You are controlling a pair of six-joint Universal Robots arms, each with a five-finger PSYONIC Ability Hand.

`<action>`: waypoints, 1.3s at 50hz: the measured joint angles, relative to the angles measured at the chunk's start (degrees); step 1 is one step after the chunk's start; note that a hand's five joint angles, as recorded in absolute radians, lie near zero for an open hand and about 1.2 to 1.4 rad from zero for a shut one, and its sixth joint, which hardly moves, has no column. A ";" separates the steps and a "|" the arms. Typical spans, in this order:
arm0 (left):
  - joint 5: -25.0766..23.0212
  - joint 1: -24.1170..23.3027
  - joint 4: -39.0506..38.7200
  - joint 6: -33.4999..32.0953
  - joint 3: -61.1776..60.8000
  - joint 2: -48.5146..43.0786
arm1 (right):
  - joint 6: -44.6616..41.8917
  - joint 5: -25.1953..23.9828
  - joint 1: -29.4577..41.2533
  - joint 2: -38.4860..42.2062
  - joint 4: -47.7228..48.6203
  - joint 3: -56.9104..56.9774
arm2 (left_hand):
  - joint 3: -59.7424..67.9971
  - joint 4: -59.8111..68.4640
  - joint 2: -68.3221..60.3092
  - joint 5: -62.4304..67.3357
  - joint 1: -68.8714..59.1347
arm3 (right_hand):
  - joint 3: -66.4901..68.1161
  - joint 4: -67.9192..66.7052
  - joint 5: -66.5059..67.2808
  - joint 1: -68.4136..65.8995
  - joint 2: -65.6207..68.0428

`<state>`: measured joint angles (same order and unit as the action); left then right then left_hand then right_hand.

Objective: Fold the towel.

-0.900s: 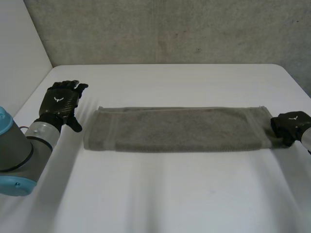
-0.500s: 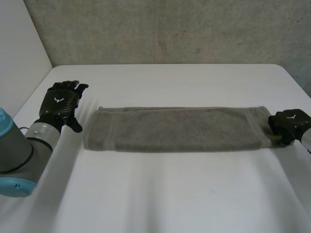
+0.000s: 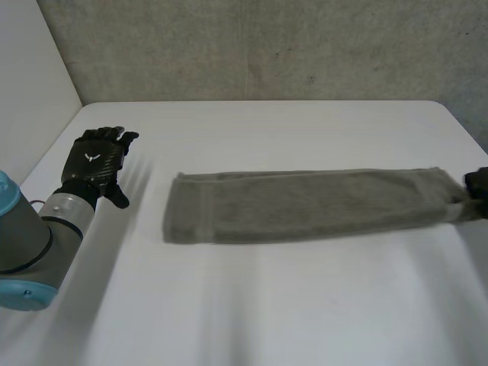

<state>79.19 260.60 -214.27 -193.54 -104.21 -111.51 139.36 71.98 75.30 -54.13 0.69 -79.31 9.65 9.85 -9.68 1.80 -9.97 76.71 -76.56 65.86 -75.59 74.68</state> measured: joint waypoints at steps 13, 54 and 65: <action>-0.15 -0.53 0.22 0.08 1.38 3.41 | 1.74 1.56 13.88 -9.06 -1.20 7.70 | -0.01 0.00 0.13 -0.01 0.00 | 0.00 0.00 0.34 -0.27 0.60; 0.44 -14.73 0.67 6.17 14.48 -2.89 | 11.61 3.37 47.22 -3.67 10.53 2.15 | -0.01 0.00 0.16 -0.04 0.00 | -62.52 61.54 -62.25 62.29 -60.14; 1.49 -20.45 0.87 4.97 14.45 -11.73 | 14.18 7.08 38.59 -7.10 7.60 -11.44 | -0.01 0.00 0.16 -0.01 0.00 | -62.01 61.20 -61.55 61.20 -59.63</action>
<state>80.68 240.15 -213.40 -188.57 -89.76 -123.25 153.54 79.06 113.89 -61.22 8.29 -90.74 9.64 9.85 -9.53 1.79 -9.96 14.70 -15.35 4.31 -14.38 15.06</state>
